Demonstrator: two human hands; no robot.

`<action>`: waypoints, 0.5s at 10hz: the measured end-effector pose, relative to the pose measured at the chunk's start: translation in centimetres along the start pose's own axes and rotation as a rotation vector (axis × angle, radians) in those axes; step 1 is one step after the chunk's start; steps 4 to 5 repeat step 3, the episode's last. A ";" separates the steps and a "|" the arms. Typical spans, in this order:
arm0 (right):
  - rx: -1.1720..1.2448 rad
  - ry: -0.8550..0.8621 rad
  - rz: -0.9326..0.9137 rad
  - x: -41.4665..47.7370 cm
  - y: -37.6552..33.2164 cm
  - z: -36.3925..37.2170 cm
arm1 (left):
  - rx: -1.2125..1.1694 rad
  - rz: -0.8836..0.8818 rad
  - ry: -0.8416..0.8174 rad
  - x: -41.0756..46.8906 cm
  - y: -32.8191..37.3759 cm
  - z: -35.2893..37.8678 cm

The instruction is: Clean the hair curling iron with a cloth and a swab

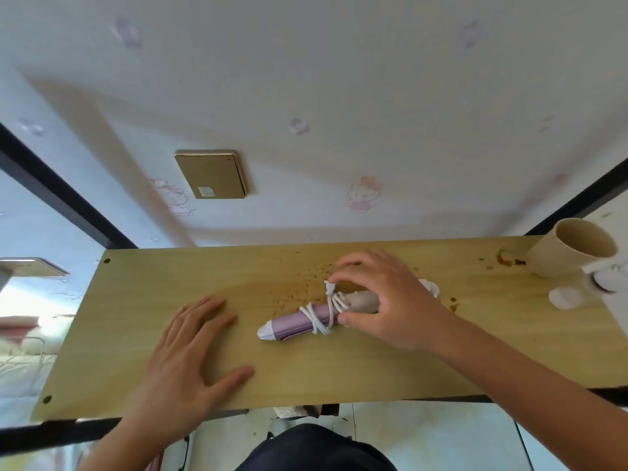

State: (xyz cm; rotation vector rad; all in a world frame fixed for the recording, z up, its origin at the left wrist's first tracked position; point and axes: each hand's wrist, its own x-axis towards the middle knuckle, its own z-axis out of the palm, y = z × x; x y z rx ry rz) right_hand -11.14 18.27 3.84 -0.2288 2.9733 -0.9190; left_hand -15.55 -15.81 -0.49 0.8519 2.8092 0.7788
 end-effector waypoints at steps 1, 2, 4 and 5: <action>0.009 0.045 0.003 -0.8 0.0 0.0 | -0.018 -0.037 -0.010 -0.1 0.4 -0.2; 0.106 0.113 -0.005 -1.5 -0.4 -0.3 | -0.118 -0.047 0.063 -0.9 1.4 -0.7; 0.296 0.285 0.014 -2.7 -0.5 -3.1 | -0.257 -0.010 0.202 -3.8 3.1 -1.4; 0.296 0.285 0.014 -2.7 -0.5 -3.1 | -0.257 -0.010 0.202 -3.8 3.1 -1.4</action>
